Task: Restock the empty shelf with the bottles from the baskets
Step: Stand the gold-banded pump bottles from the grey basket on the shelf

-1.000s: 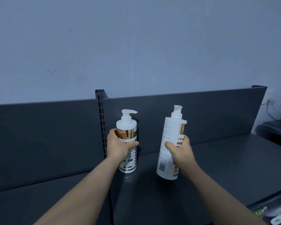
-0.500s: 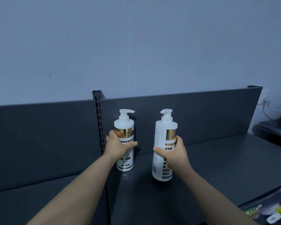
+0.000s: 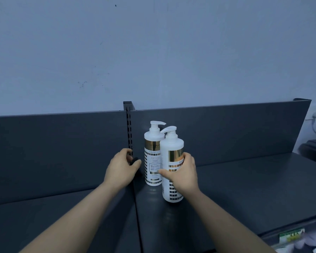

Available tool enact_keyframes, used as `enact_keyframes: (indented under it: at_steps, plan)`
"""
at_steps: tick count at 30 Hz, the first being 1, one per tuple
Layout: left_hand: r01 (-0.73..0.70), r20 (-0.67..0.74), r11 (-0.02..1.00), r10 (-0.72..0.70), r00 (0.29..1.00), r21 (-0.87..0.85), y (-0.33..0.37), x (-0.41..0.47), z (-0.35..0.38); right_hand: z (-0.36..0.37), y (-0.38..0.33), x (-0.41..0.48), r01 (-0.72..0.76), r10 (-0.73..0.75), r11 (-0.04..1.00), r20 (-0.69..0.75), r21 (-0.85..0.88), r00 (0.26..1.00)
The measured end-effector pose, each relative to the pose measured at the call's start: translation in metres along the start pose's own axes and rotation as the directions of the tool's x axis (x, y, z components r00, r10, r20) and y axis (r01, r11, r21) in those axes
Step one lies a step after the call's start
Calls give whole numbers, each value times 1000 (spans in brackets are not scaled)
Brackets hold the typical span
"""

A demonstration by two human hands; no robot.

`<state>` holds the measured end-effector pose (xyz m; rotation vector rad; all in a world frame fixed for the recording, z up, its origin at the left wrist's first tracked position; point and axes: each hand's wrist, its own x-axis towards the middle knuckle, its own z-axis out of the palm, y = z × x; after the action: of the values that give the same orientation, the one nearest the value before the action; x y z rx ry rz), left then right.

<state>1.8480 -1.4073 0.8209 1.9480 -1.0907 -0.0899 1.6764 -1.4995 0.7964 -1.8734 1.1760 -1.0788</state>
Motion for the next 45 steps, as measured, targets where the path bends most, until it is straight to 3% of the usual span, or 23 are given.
enact_keyframes:
  at_steps: [11,20,30,37,45]
  plan:
    - [5,-26,1000,-6,1000,-8,-6,-20,-7,33,-7,-2,-31,17,992,-112,-126,994]
    - [-8,1,999,8,1000,48,3,-47,-2,18,-3,-13,49,-52,978,-12,-203,999]
    - [-178,81,945,161,984,276,55,-114,15,-90,32,-64,250,-218,822,123,-513,968]
    - [-320,204,883,263,943,343,105,-201,70,-184,85,-133,204,-149,760,140,-616,979]
    - [-412,376,847,280,883,336,130,-314,146,-270,179,-233,131,-33,692,151,-710,988]
